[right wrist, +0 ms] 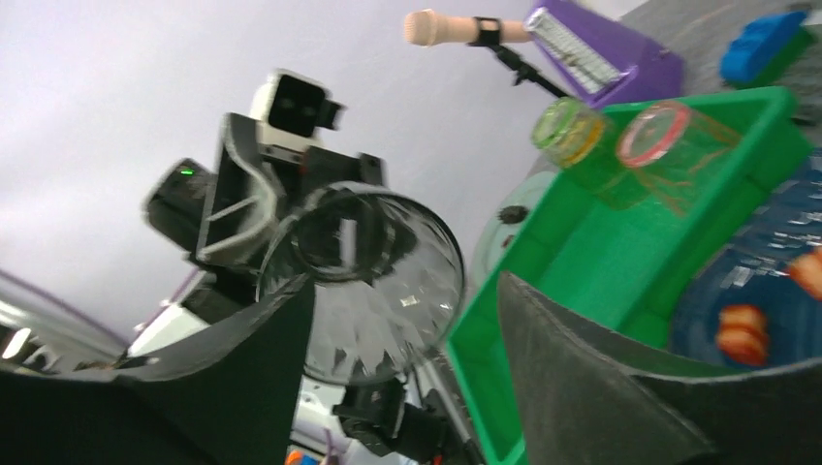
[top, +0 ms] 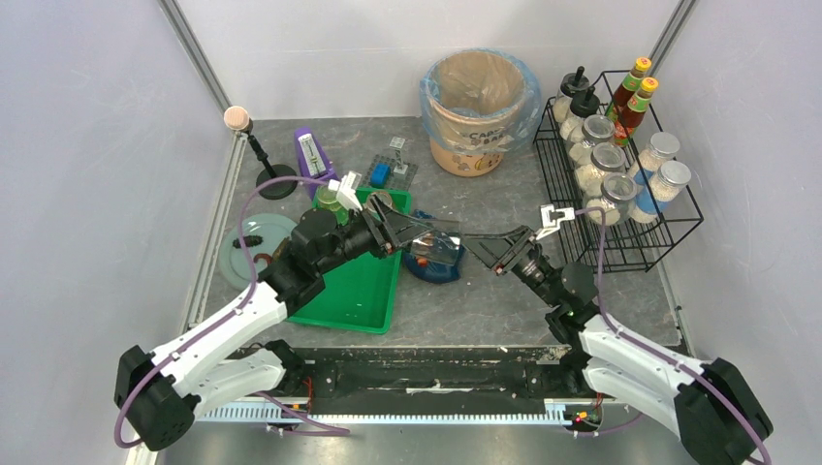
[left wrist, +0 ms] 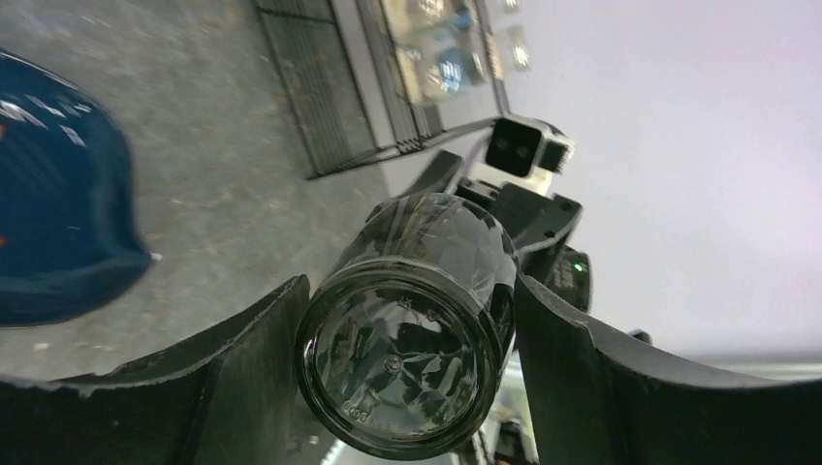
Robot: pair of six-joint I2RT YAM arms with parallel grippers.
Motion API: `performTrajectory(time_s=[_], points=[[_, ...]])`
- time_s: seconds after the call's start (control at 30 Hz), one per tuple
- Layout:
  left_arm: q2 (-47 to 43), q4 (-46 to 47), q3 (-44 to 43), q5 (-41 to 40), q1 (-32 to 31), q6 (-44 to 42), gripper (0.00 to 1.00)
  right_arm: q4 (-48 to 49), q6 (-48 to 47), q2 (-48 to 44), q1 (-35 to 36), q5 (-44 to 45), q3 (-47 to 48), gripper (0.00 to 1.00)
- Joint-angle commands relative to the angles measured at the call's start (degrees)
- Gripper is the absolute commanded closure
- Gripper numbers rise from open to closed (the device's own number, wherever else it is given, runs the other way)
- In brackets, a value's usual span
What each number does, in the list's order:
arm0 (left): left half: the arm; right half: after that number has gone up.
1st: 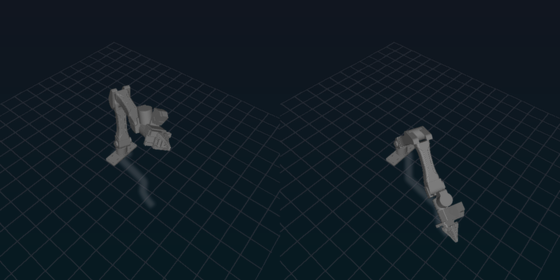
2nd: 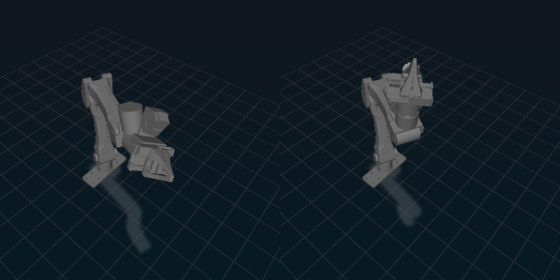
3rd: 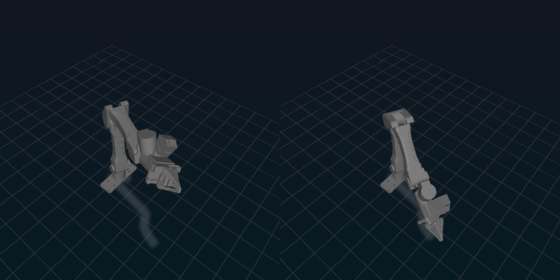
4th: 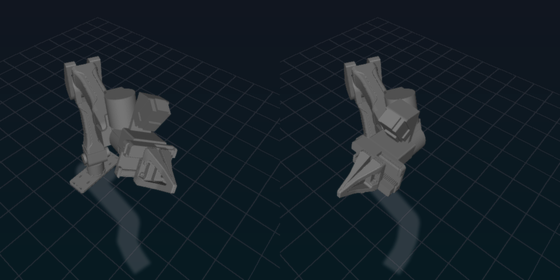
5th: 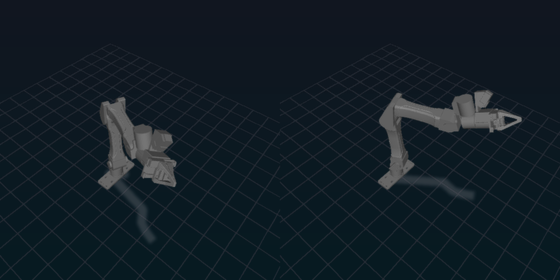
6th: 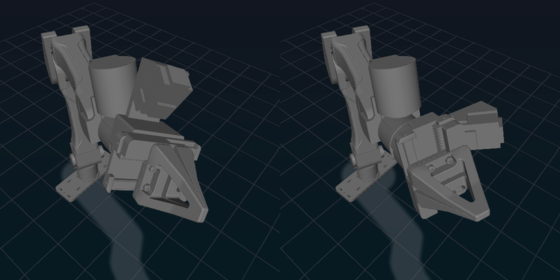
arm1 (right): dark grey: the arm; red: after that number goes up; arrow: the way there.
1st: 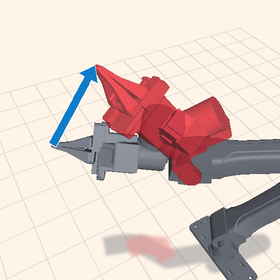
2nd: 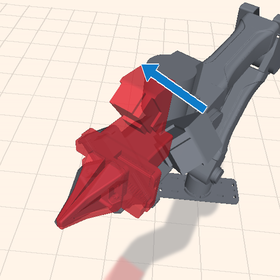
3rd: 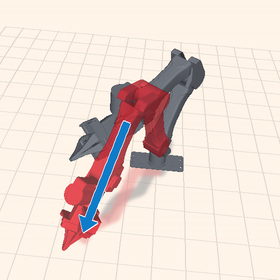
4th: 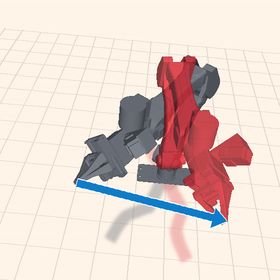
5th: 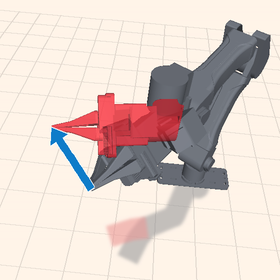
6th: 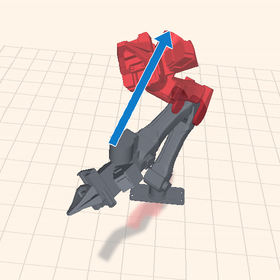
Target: Clear the kitchen counter
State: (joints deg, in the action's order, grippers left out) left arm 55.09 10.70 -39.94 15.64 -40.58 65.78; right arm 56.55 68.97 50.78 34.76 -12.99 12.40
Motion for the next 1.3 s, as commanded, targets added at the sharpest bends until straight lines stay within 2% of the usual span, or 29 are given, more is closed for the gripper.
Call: performTrajectory(time_s=[0.0, 0.1, 0.17, 0.37, 0.47, 0.73, 1.0, 1.17, 1.27], points=[[-1.38, -18.24, -11.19, -9.99, 0.34, -16.64, 0.98, -15.98, -8.50, -5.88, -0.88, 5.25, 2.31, 0.23], [2.29, -30.84, -19.89, -17.97, 0.46, -26.76, 0.98, -28.67, -14.19, -10.20, -0.95, 11.22, 4.36, 0.09], [5.47, -37.46, -25.21, -22.28, 0.50, -32.71, 0.98, -36.72, -17.75, -12.53, -0.94, 15.59, 6.36, 0.02], [17.26, -48.75, -38.83, -33.38, 0.98, -46.28, 0.97, -53.69, -25.53, -16.46, -0.93, 23.82, 12.08, 0.02], [23.20, -50.51, -43.25, -37.81, 1.97, -50.43, 0.97, -58.86, -27.59, -17.83, -0.94, 25.98, 13.72, 0.02], [36.35, -50.60, -51.73, -38.90, 7.86, -55.57, 0.93, -64.03, -28.83, -20.82, -0.93, 26.69, 14.31, 0.02], [46.48, -50.97, -56.33, -36.31, 9.99, -57.30, 0.89, -66.68, -29.51, -22.14, -0.89, 27.93, 14.83, 0.02], [50.44, -49.90, -56.78, -35.53, 10.17, -57.51, 0.78, -67.19, -29.68, -21.93, -0.94, 27.84, 15.02, 0.02], [52.14, -49.90, -57.04, -36.02, 10.17, -57.60, 0.66, -67.28, -29.69, -21.77, -0.93, 27.50, 15.11, 0.02]])
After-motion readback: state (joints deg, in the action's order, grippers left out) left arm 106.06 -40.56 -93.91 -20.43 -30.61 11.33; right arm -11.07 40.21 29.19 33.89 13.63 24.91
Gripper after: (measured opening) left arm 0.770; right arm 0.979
